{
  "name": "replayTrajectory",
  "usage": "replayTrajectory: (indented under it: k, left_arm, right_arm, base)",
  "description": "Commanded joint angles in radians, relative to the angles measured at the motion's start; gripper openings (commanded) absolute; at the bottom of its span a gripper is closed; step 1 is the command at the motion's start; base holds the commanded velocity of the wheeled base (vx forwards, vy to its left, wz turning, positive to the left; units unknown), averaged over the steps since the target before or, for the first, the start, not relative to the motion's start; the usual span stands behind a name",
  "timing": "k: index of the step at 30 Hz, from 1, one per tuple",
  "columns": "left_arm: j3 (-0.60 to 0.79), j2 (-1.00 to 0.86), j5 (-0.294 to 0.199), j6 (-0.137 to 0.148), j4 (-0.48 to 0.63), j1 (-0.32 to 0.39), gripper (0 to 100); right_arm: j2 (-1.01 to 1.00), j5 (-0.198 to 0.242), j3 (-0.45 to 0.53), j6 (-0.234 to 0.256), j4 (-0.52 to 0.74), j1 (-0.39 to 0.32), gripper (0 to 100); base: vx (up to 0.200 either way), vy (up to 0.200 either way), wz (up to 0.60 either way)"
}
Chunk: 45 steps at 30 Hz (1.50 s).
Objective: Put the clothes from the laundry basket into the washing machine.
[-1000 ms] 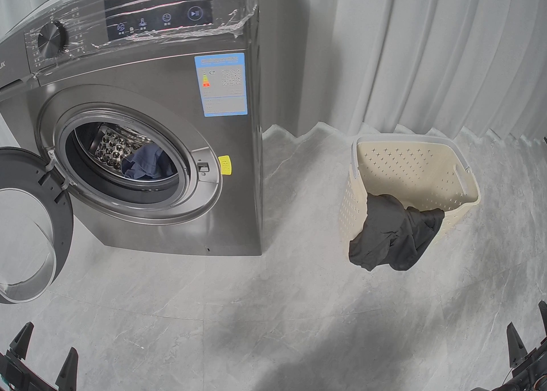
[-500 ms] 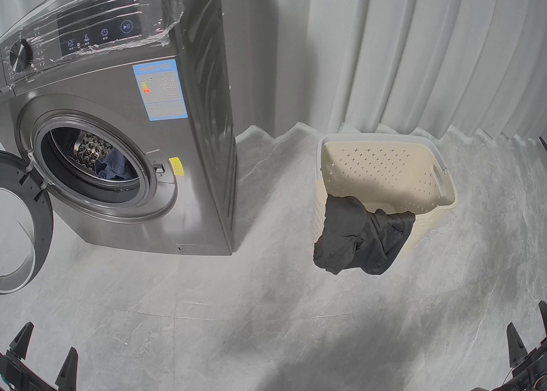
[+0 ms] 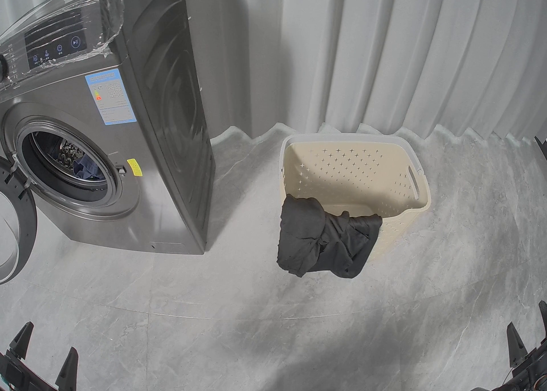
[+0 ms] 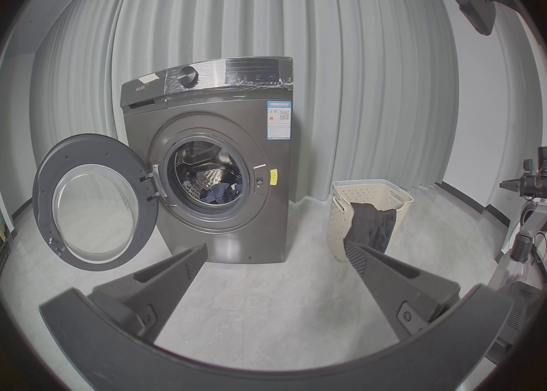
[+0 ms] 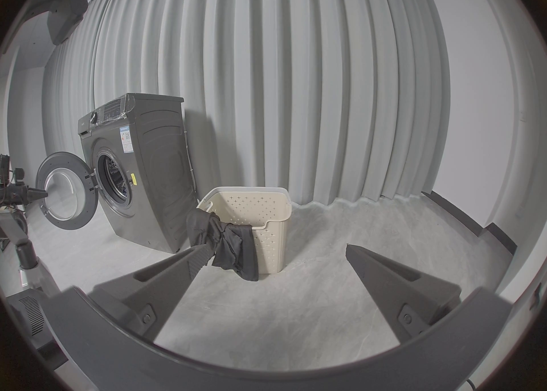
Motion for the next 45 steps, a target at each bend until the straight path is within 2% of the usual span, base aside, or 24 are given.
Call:
replayTrajectory:
  k: [1, 17, 29, 31, 34, 36, 37, 39, 40, 45]
  left_arm:
    - [0.015, -0.01, 0.0, 0.0, 0.0, 0.0, 100]
    - [0.013, -0.01, 0.001, -0.014, 0.0, 0.0, 100]
    - [0.015, -0.01, 0.003, -0.016, 0.0, 0.0, 100]
    - [0.015, -0.01, 0.003, -0.016, 0.0, 0.0, 100]
    - [0.015, -0.01, 0.003, -0.017, 0.0, 0.0, 100]
    - [0.015, -0.01, 0.004, -0.016, 0.0, 0.0, 100]
    - [0.015, -0.01, 0.003, -0.014, 0.0, 0.0, 100]
    - [0.015, -0.01, 0.004, -0.014, 0.0, 0.0, 100]
    - [0.015, -0.01, 0.003, -0.014, 0.0, 0.0, 100]
    - [0.015, -0.01, 0.003, -0.016, 0.0, 0.0, 100]
  right_arm:
    - [-0.015, 0.0, 0.018, -0.001, 0.0, 0.0, 100]
    - [-0.015, 0.0, 0.018, 0.002, 0.001, -0.002, 100]
    - [-0.015, -0.018, 0.016, 0.011, -0.002, 0.0, 100]
    - [-0.015, -0.017, -0.031, 0.006, -0.02, 0.0, 100]
    - [-0.01, -0.009, -0.137, 0.006, 0.003, 0.001, 100]
    - [-0.007, -0.009, -0.142, 0.005, 0.006, 0.001, 100]
    - [0.011, 0.005, -0.143, 0.005, 0.061, 0.001, 100]
    - [0.013, 0.016, -0.139, 0.005, 0.08, 0.003, 100]
    - [0.016, 0.039, -0.136, 0.005, 0.115, 0.001, 100]
    - [0.051, 0.046, -0.145, 0.006, 0.193, -0.005, 100]
  base:
    - [0.0, -0.2, 0.0]
    - [0.0, -0.013, 0.0]
    - [0.0, -0.2, 0.0]
    - [0.0, -0.2, 0.0]
    - [0.0, -0.067, 0.0]
    - [0.0, 0.0, 0.0]
    - [0.0, 0.0, 0.0]
    - [0.0, 0.0, 0.0]
    - [0.0, 0.0, 0.0]
    - [0.16, 0.0, 0.0]
